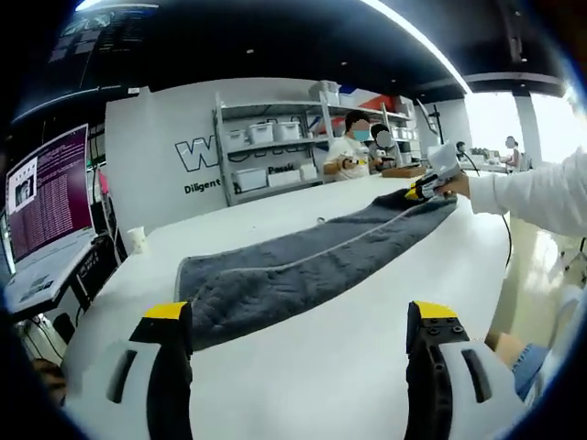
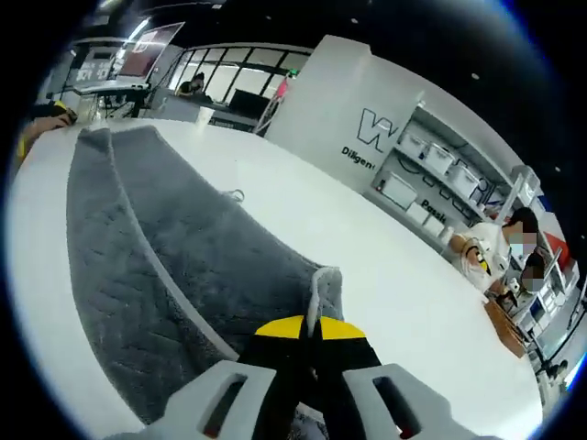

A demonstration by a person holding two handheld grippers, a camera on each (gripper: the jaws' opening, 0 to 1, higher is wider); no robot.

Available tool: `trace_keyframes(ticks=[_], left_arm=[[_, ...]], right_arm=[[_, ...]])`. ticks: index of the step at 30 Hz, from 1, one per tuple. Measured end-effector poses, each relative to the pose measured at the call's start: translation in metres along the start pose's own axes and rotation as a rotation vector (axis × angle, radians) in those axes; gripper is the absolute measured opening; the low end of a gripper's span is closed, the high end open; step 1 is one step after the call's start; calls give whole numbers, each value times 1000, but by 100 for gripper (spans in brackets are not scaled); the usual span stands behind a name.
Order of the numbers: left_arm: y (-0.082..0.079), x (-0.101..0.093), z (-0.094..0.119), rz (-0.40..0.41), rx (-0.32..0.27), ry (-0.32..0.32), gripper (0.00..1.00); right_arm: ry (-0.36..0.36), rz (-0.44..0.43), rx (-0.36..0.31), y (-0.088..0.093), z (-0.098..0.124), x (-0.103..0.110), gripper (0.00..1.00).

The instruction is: Open the folded towel by lifting each exposed corner and separating the folded layers until the towel lies flat within the target outline without major curled edges

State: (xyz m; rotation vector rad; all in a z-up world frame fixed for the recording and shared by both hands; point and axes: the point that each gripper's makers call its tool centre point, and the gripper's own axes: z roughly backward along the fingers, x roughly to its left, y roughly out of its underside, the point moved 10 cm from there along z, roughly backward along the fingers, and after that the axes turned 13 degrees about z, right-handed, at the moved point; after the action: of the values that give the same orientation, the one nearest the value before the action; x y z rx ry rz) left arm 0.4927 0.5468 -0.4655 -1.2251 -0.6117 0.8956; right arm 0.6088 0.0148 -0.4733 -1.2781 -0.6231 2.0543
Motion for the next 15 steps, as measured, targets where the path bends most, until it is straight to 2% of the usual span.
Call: trace_keyframes(ticks=[4,7,10,15], left_arm=[[-1,1,-1,-4,-1,-5,95],[-3,1,-2,-1,-13,0,94],[-5,0,-3,-3,-16,-1,94],[-8,-1,-4,-13,-16,-1,94]], right_arm=[[35,16,24,-2,-6,-18,0],[58,-24,50,0,-13,-35,0],[94,-30,82,3,-22,-52,0],[159,-31,184,14,-38,-70,0]])
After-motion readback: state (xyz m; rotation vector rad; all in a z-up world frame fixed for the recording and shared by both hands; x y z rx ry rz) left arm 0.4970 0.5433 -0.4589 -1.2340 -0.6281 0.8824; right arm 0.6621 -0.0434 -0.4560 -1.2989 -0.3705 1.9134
